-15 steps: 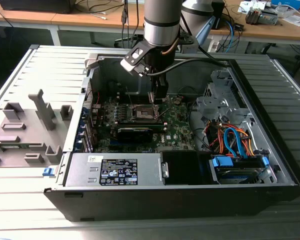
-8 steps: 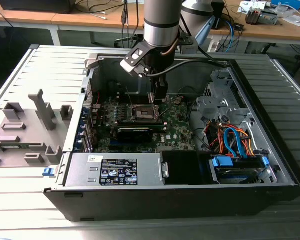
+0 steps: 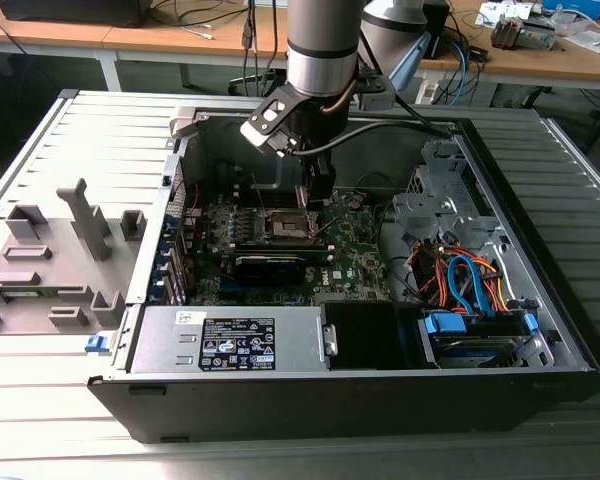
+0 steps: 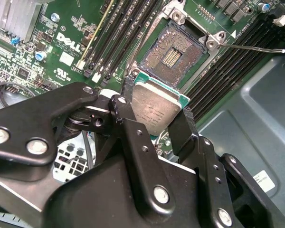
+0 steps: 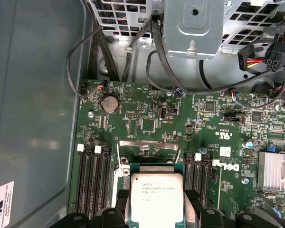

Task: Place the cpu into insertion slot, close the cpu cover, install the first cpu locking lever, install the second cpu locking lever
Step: 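Place the cpu into insertion slot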

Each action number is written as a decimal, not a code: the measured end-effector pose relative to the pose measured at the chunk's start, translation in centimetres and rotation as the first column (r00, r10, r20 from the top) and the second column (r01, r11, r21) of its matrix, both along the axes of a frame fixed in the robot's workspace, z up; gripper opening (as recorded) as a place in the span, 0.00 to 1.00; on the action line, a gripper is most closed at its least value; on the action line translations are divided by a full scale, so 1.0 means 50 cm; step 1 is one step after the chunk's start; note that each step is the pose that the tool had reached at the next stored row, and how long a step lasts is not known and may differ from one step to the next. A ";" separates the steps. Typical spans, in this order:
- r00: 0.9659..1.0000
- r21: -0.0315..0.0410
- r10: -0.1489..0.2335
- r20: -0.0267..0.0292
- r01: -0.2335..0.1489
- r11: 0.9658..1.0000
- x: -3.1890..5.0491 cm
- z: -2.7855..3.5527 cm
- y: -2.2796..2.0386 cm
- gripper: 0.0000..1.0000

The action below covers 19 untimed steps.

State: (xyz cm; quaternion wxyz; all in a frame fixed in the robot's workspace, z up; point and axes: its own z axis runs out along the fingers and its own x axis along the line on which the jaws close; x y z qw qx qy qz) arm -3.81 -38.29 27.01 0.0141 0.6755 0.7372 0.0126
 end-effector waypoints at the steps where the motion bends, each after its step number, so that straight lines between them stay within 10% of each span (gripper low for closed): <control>1: 1.000 0.000 0.000 0.000 0.000 1.000 0.000 -0.001 0.0000 0.54; 19: 1.000 -0.003 0.000 0.000 0.000 1.000 -0.008 -0.019 0.0000 0.54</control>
